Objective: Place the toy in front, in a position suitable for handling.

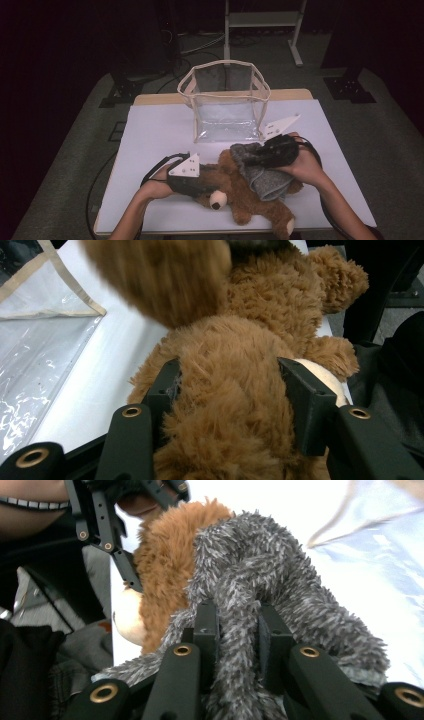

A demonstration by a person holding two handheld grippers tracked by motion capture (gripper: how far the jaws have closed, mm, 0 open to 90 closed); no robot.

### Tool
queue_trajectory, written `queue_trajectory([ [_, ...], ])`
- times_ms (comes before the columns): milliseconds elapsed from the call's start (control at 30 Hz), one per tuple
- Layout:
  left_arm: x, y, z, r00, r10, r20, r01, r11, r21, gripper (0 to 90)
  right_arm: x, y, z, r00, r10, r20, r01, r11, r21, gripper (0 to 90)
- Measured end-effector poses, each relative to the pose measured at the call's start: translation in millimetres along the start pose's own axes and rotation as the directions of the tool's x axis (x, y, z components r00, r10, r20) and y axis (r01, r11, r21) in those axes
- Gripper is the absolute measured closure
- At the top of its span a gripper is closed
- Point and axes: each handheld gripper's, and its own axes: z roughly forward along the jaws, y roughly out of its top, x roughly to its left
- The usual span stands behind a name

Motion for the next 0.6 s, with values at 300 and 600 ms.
queue_trajectory([
  [300, -0.6, -3.4, -1.2, 0.9998, -0.014, 0.01, 0.015, 0.9999, -0.009, 46.8, 1.3, -16.5, 6.4, 0.9996, 0.026, -0.008, -0.026, 0.999, 0.043, 74.0],
  [600, 0.0, -2.1, -0.3, 0.9997, -0.023, 0.013, 0.023, 0.9996, -0.018, 45.2, -3.3, -88.9, -52.6, 0.9834, 0.175, 0.046, -0.172, 0.983, -0.063, 73.9],
])
